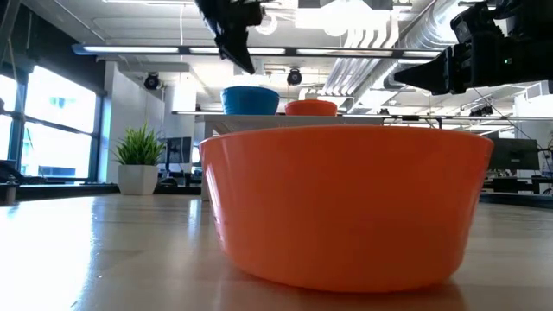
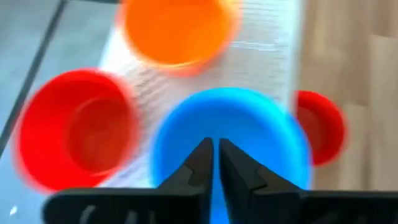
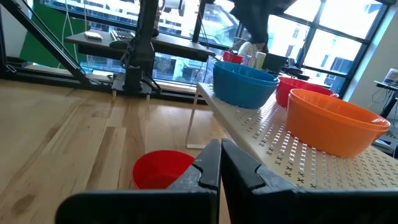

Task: Pick & Place Mini bowls
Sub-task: Adjust the bowls on the shelf

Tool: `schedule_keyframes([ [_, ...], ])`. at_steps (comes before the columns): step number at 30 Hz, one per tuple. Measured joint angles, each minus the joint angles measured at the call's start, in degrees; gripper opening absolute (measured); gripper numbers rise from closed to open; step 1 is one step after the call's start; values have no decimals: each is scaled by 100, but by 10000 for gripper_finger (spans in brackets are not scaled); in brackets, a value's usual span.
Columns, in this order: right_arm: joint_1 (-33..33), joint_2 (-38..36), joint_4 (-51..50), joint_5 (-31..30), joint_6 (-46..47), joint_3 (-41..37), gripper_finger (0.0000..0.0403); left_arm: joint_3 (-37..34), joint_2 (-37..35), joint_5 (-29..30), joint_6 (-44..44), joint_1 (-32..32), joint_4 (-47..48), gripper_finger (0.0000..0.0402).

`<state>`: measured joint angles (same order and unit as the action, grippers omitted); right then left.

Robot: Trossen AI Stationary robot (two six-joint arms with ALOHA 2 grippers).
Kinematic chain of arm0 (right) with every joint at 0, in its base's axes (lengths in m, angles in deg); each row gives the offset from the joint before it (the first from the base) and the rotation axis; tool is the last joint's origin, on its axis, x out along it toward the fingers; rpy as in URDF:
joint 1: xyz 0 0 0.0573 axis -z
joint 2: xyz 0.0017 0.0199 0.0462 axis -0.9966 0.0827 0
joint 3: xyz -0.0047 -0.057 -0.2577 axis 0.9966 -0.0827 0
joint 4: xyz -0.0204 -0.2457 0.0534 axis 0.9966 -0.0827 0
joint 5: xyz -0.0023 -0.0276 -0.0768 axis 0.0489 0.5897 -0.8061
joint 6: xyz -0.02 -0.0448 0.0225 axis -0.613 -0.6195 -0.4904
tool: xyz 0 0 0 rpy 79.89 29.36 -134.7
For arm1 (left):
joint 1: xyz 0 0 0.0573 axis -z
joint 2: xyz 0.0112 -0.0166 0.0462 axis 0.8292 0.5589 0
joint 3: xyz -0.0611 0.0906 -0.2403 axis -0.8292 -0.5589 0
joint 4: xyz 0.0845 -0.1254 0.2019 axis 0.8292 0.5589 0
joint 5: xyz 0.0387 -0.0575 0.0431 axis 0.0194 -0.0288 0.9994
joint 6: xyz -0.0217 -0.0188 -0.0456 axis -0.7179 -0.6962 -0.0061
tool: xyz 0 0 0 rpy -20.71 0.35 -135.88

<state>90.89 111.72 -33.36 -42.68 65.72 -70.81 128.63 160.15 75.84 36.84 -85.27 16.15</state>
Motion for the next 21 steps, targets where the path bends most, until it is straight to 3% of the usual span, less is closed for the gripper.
schedule_keyframes([
  [11,-1,-1,2,0,0,0,0,0,639,111,110,-1092,-1066,7],
  [21,0,0,3,0,0,0,0,-1,1099,190,598,-959,-867,7],
])
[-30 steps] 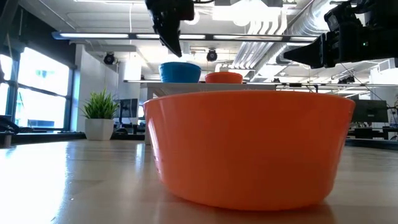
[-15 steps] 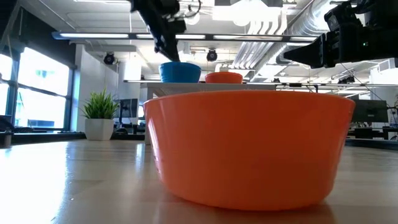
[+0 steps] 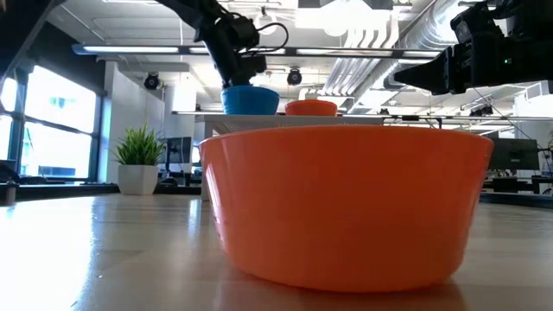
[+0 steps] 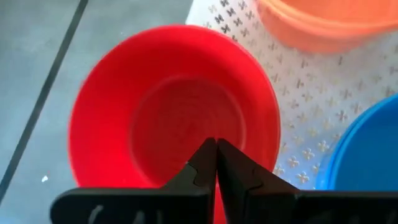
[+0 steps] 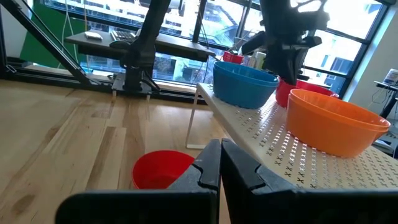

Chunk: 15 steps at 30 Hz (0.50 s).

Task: Pick & Place Mini bowls
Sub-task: Adjust the bowls on the shelf

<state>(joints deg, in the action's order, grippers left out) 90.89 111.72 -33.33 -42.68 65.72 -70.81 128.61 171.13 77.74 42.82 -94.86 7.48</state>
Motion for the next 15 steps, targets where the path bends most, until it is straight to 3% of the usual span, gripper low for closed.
schedule_keyframes([
  [15,-2,0,-11,-1,0,0,0,-1,-62,174,170,252,395,7],
])
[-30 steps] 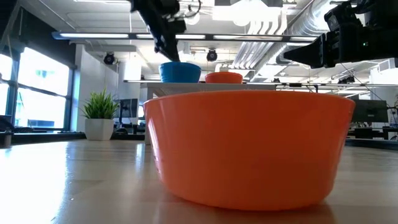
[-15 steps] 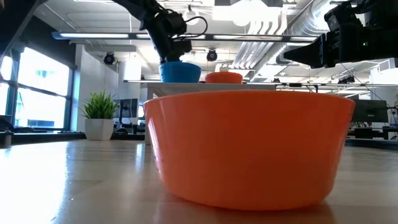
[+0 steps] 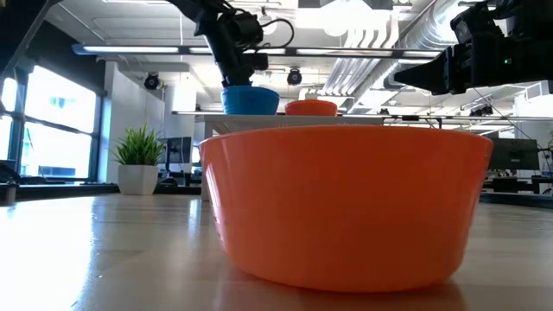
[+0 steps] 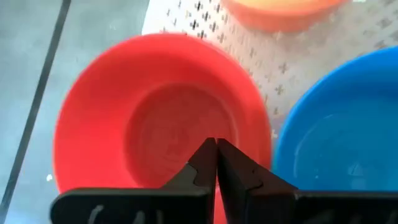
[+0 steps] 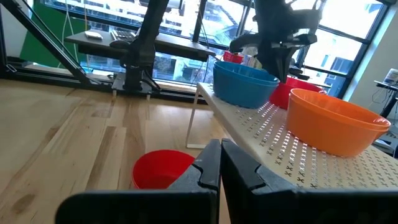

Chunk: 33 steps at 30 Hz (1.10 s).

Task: Pick & Place Mini bowls
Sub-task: Adjust the bowls on the shelf

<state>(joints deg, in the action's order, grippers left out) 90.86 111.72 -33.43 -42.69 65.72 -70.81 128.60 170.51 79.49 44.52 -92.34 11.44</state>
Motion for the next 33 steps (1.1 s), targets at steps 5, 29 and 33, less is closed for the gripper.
schedule_keyframes([
  [5,0,0,2,-31,0,0,0,0,-32,14,-3,-2,11,7],
  [29,-3,83,-467,-295,1203,0,0,-2894,-2316,-1253,-603,-52,-2654,0],
  [33,-4,312,-690,-309,1613,0,0,-3919,-2778,-1348,-866,-55,-3454,0],
])
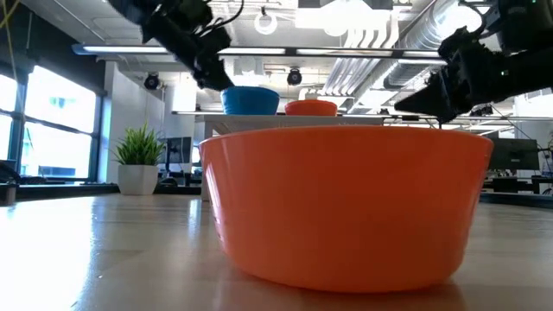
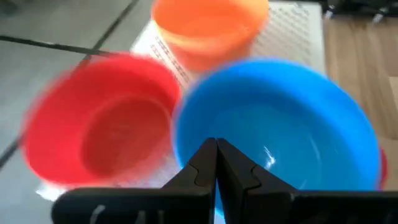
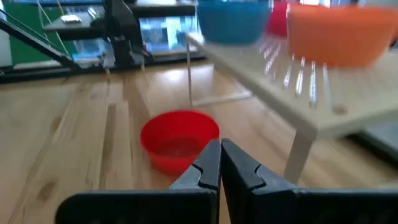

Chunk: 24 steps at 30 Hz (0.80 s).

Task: Pick & Place Mini bowls
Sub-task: Adjust the bowls on the shelf

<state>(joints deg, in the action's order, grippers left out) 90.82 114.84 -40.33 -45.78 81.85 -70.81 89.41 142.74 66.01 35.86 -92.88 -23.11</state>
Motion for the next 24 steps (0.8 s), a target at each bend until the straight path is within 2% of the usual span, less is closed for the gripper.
schedule_keyframes([
  [8,-37,602,-60,-185,565,0,0,-1664,-731,-406,-471,12,-1616,0],
  [13,-218,781,-69,-635,753,-1,0,-2698,-951,-690,-819,12,-3233,0],
  [15,-291,798,-14,-755,723,0,0,-3038,-969,-733,-883,11,-3563,0],
  [20,-348,789,270,-1003,469,0,1,-3589,-967,-829,-1016,16,-4288,0],
  [24,-348,789,480,-1076,447,0,1,-3624,-964,-917,-1023,126,-4303,0],
])
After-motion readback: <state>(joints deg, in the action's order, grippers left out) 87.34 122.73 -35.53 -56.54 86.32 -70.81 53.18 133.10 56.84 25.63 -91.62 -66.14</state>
